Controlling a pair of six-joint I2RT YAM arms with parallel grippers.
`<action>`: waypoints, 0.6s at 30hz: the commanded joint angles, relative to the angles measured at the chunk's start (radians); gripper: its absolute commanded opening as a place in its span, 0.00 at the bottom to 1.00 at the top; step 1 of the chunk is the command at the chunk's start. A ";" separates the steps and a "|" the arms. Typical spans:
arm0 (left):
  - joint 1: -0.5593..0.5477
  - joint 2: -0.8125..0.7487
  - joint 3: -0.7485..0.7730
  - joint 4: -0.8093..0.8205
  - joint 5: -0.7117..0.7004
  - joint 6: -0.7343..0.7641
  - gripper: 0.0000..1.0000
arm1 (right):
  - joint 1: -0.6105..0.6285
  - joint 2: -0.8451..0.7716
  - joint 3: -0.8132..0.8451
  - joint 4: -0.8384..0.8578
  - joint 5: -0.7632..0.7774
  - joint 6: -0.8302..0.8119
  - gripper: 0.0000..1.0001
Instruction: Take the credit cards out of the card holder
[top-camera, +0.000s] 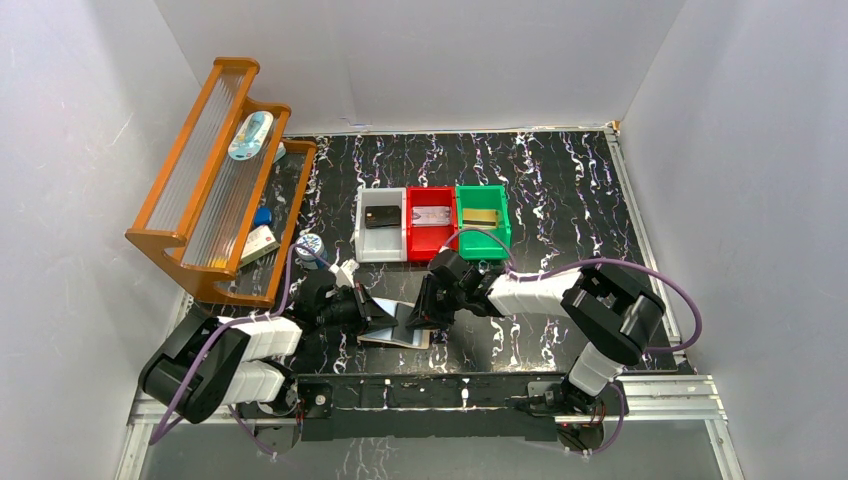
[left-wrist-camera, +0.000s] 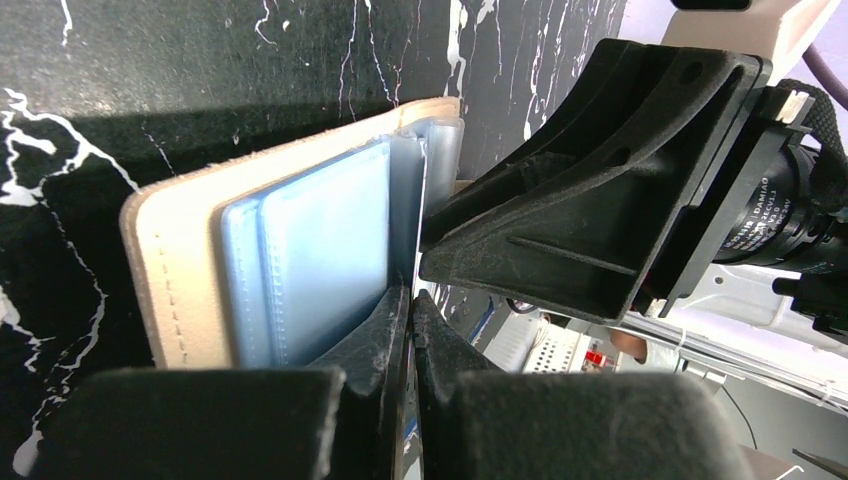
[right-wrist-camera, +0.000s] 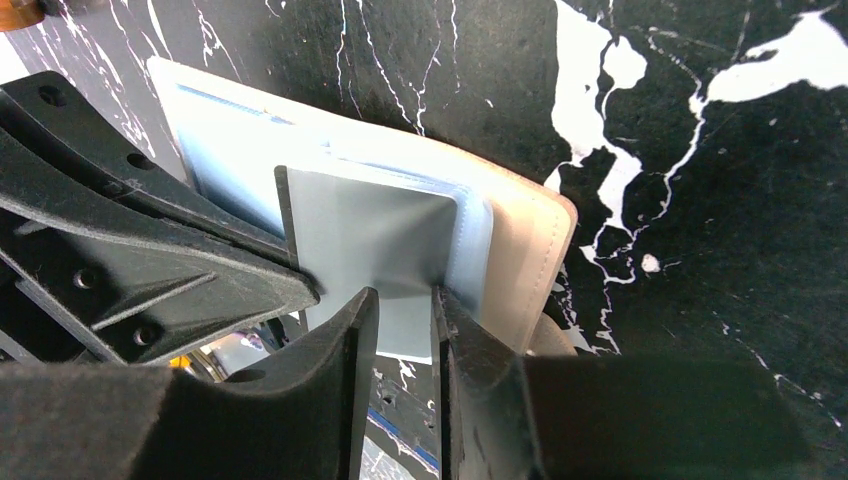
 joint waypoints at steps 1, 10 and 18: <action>-0.004 -0.042 0.001 0.066 0.005 -0.017 0.00 | 0.002 0.030 -0.034 -0.085 0.063 -0.023 0.35; -0.004 -0.070 0.016 0.005 0.003 0.008 0.02 | -0.003 0.033 -0.038 -0.090 0.071 -0.021 0.34; -0.002 -0.110 0.025 -0.057 -0.013 0.032 0.02 | -0.005 0.035 -0.037 -0.091 0.070 -0.023 0.34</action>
